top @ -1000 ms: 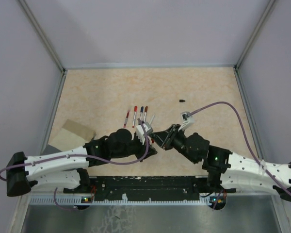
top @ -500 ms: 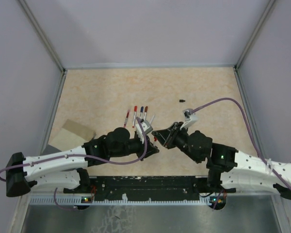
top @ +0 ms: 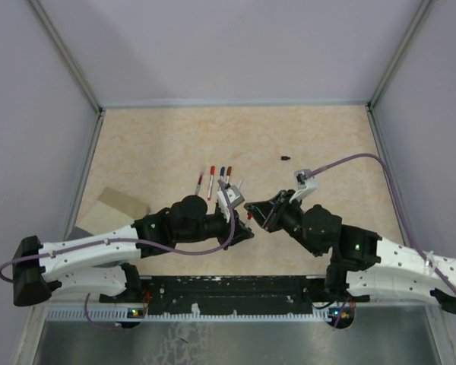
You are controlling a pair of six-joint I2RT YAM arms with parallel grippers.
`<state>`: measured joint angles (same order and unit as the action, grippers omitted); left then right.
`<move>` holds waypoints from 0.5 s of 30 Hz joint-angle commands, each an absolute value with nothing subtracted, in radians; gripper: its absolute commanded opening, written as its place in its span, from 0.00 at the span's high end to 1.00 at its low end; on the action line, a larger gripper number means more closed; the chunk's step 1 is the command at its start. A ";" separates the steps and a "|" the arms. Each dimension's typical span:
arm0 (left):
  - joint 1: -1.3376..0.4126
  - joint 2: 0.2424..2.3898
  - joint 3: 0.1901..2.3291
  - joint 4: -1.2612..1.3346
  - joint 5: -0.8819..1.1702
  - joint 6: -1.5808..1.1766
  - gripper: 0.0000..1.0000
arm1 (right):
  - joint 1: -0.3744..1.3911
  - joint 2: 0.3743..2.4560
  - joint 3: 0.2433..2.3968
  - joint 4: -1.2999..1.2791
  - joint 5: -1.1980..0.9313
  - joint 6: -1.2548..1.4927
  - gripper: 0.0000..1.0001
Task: Insert the pens into the pen caps
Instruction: Press the pen cap onto the pen.
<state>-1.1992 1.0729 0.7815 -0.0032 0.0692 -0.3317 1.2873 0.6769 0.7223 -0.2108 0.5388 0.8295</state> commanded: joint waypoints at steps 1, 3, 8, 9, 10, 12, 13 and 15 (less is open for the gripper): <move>-1.161 1.081 0.919 0.188 0.014 -0.307 1.00 | 1.332 0.687 0.767 -0.427 0.529 0.776 0.96; -1.161 1.090 0.920 0.179 0.024 -0.307 1.00 | 1.331 0.690 0.809 -0.430 0.559 0.752 0.93; -1.161 1.094 0.917 0.178 0.036 -0.315 1.00 | 1.332 0.697 0.901 -0.463 0.612 0.694 0.85; -1.161 1.094 0.915 0.180 0.040 -0.318 1.00 | 1.332 0.696 0.914 -0.472 0.619 0.685 0.85; -1.161 1.096 0.913 0.180 0.043 -0.319 1.00 | 1.333 0.695 0.923 -0.480 0.624 0.680 0.84; -1.161 1.099 0.912 0.181 0.049 -0.324 1.00 | 1.332 0.691 0.939 -0.492 0.631 0.668 0.82; -1.160 1.101 0.912 0.181 0.053 -0.326 1.00 | 1.331 0.690 0.947 -0.499 0.634 0.664 0.81; -1.161 1.103 0.910 0.181 0.062 -0.329 1.00 | 1.331 0.693 0.962 -0.517 0.635 0.658 0.79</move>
<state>-1.1942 1.1141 0.8574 0.0601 0.1074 -0.3164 1.3136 0.6941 0.9127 -0.3771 0.6128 0.7082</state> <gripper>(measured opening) 0.159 0.200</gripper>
